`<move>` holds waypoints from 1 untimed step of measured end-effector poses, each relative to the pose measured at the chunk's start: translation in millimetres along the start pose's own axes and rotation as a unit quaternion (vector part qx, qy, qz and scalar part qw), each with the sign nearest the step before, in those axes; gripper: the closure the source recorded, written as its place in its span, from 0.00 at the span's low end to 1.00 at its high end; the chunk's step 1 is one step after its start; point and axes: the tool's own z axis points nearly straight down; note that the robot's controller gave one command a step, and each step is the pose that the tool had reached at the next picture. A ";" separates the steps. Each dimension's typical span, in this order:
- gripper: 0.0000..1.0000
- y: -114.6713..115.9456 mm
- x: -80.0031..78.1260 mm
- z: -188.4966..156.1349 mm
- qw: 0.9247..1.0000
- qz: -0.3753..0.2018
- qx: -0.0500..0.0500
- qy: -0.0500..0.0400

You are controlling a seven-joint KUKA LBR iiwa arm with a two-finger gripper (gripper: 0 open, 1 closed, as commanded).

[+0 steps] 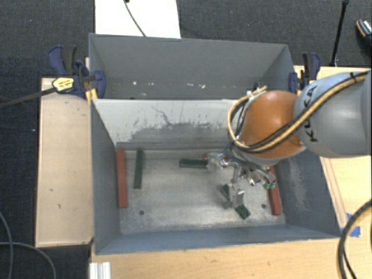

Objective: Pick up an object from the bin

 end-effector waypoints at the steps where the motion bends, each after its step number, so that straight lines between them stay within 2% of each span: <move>1: 0.00 -69.4 9.1 -1.1 0.990 0.138 0.001 0.000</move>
Offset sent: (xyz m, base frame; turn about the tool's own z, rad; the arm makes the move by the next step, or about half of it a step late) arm 0.0141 -0.0658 0.0004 0.2727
